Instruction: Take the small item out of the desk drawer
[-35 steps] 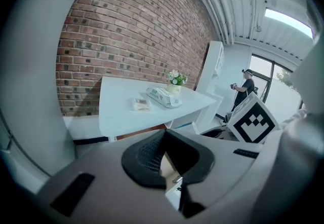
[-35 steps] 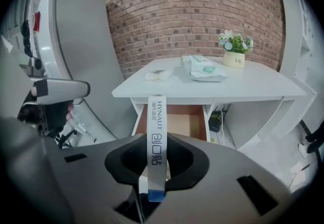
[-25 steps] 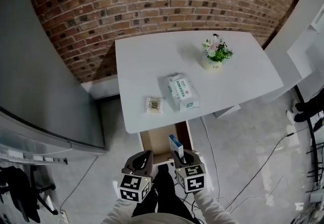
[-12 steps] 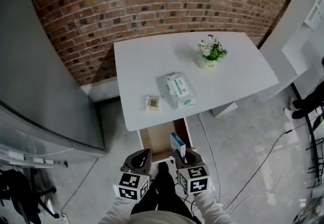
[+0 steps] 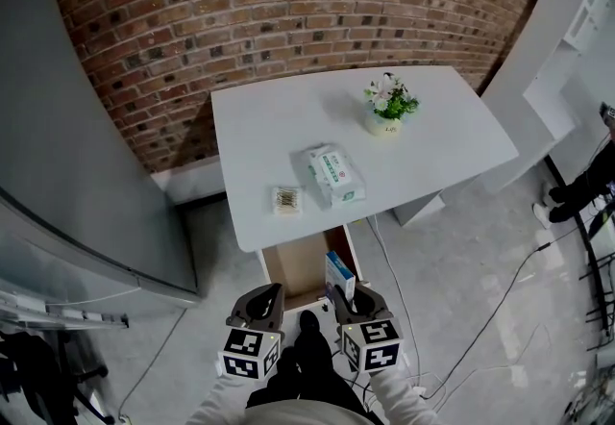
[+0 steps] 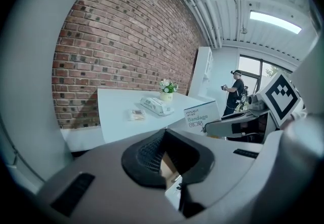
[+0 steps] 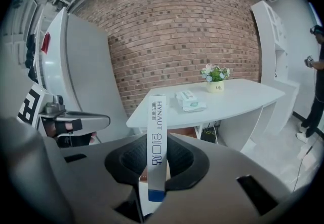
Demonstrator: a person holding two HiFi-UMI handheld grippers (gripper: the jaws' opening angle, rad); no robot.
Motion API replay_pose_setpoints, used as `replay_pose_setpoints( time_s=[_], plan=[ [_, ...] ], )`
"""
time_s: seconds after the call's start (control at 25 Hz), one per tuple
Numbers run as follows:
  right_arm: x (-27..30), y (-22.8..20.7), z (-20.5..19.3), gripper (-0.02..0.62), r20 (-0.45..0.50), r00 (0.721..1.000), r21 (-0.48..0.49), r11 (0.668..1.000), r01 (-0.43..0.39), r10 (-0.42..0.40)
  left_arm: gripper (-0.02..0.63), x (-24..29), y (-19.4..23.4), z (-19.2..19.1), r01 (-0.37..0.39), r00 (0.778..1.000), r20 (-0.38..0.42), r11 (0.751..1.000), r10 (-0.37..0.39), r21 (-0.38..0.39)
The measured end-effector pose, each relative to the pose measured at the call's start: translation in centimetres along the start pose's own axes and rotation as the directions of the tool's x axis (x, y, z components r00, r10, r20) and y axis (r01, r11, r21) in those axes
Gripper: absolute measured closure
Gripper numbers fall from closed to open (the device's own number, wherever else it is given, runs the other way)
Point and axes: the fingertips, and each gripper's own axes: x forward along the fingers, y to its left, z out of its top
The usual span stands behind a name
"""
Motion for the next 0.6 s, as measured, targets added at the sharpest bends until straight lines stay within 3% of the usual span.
replay_pose_setpoints(
  time_s=[0.6],
  plan=[
    [-2.6,0.7,1.0,0.499,0.086,0.996,-0.004,1.000,0.030,-0.029,0.589,-1.4,-0.4,0.5,0.011,1.000,0.025,1.000,-0.011,0.010]
  ],
)
